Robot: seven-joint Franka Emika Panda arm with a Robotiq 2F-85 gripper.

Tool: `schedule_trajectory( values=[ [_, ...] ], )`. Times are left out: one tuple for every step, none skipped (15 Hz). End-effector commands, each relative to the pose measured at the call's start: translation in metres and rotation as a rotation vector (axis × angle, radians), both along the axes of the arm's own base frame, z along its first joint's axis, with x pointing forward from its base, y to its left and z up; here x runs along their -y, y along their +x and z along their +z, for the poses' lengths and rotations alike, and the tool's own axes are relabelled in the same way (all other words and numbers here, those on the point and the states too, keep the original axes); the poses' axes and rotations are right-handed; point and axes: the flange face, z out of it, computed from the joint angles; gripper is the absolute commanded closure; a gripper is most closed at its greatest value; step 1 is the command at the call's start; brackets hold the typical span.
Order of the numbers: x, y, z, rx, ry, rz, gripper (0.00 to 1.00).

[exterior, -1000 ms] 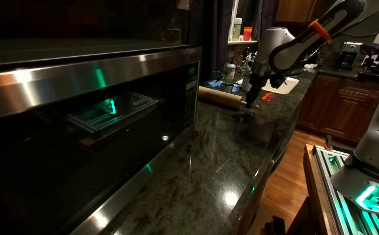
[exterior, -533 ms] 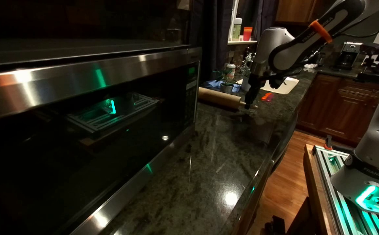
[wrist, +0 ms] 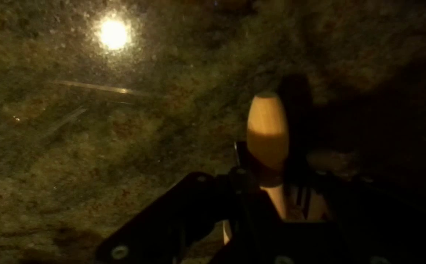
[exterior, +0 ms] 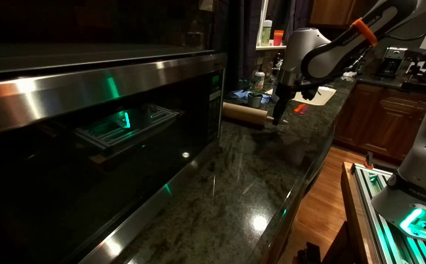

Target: Move the rolling pin left and right, then left and right again

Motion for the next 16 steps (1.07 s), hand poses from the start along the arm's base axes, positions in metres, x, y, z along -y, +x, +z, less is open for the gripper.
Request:
schedule_trajectory(
  values=[
    [-0.009, -0.007, 0.011, -0.059, 0.015, -0.032, 0.93],
    [-0.009, -0.008, 0.011, -0.075, 0.021, -0.042, 0.93],
    [-0.009, -0.010, 0.011, -0.086, 0.022, -0.051, 0.93],
    [-0.010, -0.011, 0.011, -0.095, 0.027, -0.054, 0.93],
    [-0.010, -0.011, 0.011, -0.102, 0.029, -0.060, 0.93],
    [-0.011, -0.012, 0.011, -0.107, 0.033, -0.067, 0.93],
    [-0.012, -0.012, 0.011, -0.106, 0.038, -0.074, 0.93],
    [-0.013, -0.012, 0.010, -0.109, 0.040, -0.086, 0.93],
    [-0.012, -0.012, 0.009, -0.111, 0.043, -0.098, 0.93],
    [-0.010, -0.012, 0.007, -0.114, 0.041, -0.116, 0.93],
    [-0.007, -0.013, 0.004, -0.121, 0.041, -0.139, 0.93],
    [-0.002, -0.015, 0.002, -0.126, 0.039, -0.172, 0.93],
    [0.002, -0.016, 0.000, -0.127, 0.032, -0.200, 0.93],
    [0.008, -0.017, -0.001, -0.125, 0.020, -0.226, 0.93],
    [0.012, -0.018, -0.001, -0.123, 0.017, -0.251, 0.93],
    [0.018, -0.019, -0.001, -0.118, 0.011, -0.275, 0.93]
  ],
)
